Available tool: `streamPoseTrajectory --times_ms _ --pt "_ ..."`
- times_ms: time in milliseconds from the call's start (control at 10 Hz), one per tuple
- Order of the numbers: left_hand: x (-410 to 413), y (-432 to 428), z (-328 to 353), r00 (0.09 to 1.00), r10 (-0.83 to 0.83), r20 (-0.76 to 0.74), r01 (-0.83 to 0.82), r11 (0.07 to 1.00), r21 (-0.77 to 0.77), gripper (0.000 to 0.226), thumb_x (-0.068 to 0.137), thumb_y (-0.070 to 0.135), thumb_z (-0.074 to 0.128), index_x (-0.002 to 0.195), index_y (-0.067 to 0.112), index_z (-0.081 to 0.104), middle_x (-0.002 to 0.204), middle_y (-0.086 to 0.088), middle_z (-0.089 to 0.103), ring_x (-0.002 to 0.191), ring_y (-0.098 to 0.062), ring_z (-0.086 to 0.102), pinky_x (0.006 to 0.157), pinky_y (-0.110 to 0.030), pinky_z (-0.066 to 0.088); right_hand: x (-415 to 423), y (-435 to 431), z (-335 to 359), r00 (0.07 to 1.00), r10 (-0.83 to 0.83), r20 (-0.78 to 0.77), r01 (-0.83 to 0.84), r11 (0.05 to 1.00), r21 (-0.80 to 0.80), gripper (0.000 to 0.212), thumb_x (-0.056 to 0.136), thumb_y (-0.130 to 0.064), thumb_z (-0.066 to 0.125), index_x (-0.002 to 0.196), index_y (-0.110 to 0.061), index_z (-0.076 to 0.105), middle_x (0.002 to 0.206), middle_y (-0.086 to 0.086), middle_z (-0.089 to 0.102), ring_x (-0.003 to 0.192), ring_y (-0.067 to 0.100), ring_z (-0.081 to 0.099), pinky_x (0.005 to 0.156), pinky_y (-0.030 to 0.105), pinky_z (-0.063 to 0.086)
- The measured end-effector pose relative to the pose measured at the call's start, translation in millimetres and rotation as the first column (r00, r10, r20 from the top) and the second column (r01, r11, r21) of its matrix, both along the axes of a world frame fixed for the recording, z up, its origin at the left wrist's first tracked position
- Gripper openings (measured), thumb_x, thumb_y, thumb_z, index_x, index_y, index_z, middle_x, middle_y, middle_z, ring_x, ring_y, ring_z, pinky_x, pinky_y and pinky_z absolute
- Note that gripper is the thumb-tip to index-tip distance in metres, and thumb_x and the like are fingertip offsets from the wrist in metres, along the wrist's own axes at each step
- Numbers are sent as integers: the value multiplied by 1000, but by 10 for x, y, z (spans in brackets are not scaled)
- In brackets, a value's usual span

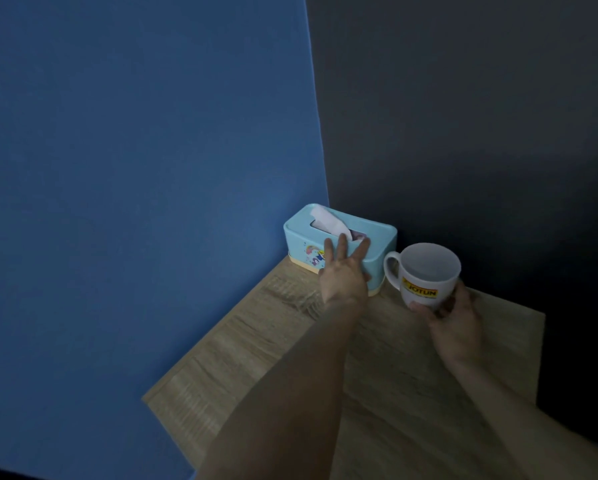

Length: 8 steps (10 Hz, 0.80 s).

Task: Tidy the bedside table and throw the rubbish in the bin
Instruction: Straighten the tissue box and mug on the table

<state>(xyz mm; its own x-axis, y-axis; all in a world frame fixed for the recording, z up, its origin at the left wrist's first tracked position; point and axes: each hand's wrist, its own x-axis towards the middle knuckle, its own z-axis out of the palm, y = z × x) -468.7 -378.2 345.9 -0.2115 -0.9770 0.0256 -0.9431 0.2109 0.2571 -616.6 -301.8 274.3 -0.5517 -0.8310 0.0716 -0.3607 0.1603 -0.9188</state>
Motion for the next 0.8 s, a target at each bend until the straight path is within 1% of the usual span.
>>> streamPoseTrajectory --times_ms 100,200,300,400,500,600,700,800 --pt "-5 -17 -16 1000 -11 6 11 1000 -1 69 95 24 52 148 38 10 161 -1 3 148 -30 -5 109 -52 32 49 -28 35 999 -54 -4 54 998 -9 84 68 -25 79 138 -14 34 139 13 43 121 30 49 96 48 46" --pt "15 -35 -29 1000 -10 7 10 1000 2 70 95 25 51 148 38 9 161 -1 3 148 -30 -4 110 -52 30 118 -11 55 998 -69 -2 69 997 -34 82 68 -26 79 135 -11 36 136 13 46 120 30 51 93 42 46" --pt "9 -77 -18 999 -25 21 25 1000 -13 68 95 27 50 148 37 10 161 -2 4 147 -32 -2 113 -49 25 128 -6 92 996 -86 -8 85 995 -55 81 67 -29 80 133 -10 37 135 13 48 118 29 52 90 36 44" --pt "18 -83 38 998 -64 1 64 998 22 65 94 27 50 148 35 14 160 -4 5 146 -34 0 115 -46 18 105 6 98 992 -118 -41 116 992 -56 84 63 -33 82 131 -10 39 133 12 50 117 27 52 88 30 42" --pt "117 52 -29 943 -90 -320 67 994 -83 67 86 9 52 145 27 26 160 -6 12 147 -30 7 115 -41 17 105 8 71 991 -126 -54 123 991 -57 85 63 -36 81 131 -11 38 132 10 50 116 24 52 86 27 42" --pt "253 163 -172 869 -147 -473 38 972 -233 74 77 -3 52 143 24 30 160 -4 10 148 -25 8 116 -42 18 119 -21 49 989 -118 -95 115 993 -38 85 63 -37 81 132 -11 38 132 9 51 116 23 52 88 27 42" --pt "487 308 -418 868 -152 -472 58 976 -208 86 73 -9 51 147 20 19 161 0 3 148 -20 4 120 -46 14 131 -29 59 979 -121 -161 126 992 19 82 63 -39 80 128 -9 42 128 11 52 116 26 53 90 31 43" --pt "622 374 -492 878 -113 -464 102 994 -50 86 77 -5 51 149 19 11 161 -2 4 148 -21 7 120 -46 11 181 -9 82 955 -170 -243 189 980 59 82 63 -40 80 128 -7 43 129 14 50 117 29 51 94 37 44"
